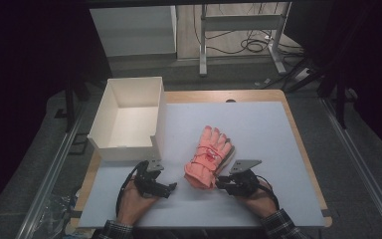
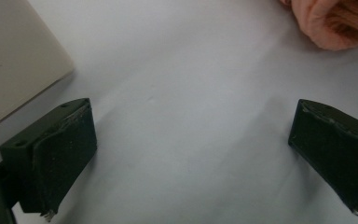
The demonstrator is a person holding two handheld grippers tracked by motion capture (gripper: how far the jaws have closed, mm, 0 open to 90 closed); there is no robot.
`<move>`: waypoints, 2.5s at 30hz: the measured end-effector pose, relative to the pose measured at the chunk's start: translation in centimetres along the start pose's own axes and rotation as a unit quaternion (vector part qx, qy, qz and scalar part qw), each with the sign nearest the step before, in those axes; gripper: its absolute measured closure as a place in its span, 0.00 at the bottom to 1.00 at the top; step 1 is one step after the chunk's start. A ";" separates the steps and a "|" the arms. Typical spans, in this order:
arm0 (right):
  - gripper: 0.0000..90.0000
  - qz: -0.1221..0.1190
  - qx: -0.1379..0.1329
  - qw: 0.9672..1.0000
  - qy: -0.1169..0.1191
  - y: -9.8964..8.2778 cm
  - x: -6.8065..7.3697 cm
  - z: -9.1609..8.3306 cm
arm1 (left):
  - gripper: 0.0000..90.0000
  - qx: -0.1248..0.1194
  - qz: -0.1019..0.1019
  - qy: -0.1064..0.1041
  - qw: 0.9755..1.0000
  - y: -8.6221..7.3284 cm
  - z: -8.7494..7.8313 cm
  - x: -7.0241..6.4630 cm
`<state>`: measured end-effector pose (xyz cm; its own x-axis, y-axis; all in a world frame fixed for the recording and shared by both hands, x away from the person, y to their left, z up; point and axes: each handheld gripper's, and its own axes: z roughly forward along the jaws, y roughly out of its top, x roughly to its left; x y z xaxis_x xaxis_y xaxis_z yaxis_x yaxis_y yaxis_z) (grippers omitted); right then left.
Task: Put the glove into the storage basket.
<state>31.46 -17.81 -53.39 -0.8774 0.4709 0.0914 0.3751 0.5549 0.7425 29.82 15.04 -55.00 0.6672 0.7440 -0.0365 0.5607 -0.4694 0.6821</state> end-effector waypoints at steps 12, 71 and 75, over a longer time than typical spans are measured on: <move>0.79 -0.010 0.004 1.000 0.006 1.1 0.7 1.4 | 0.01 0.000 0.001 -0.001 1.000 0.0 0.0 0.0; 0.27 0.052 0.011 0.986 -0.157 -3.9 -5.1 -5.5 | 0.04 -0.002 -0.010 0.004 1.000 0.0 -0.2 -0.3; 0.27 0.051 0.011 0.986 -0.158 -4.0 -5.1 -5.6 | 0.03 0.001 -0.008 0.002 1.000 0.5 -0.8 -0.5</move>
<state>32.78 -26.21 -53.10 -0.6992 0.7132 -0.0491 0.4662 0.5069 0.7251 29.30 14.84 -54.05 0.6566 0.7529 -0.0451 0.5721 -0.4581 0.6803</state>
